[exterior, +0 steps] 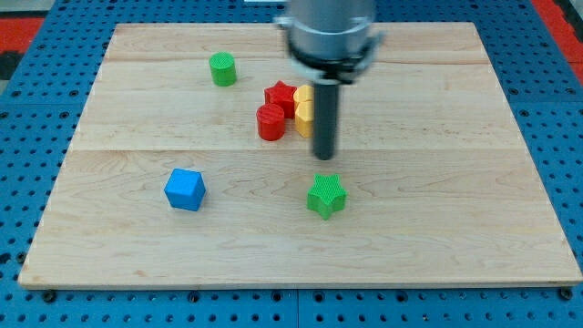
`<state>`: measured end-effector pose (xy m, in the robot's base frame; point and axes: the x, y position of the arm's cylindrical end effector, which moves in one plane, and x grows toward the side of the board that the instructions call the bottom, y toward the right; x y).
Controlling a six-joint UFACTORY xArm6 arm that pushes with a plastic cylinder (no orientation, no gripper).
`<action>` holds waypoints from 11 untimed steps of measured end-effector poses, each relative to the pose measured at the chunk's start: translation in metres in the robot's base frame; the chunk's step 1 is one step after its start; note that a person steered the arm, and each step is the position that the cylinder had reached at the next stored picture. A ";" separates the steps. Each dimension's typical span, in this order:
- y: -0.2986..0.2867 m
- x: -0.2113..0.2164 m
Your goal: Push the green star to the bottom of the red circle
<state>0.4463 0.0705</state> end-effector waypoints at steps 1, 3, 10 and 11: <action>0.097 -0.011; 0.089 0.130; -0.176 0.112; -0.216 0.085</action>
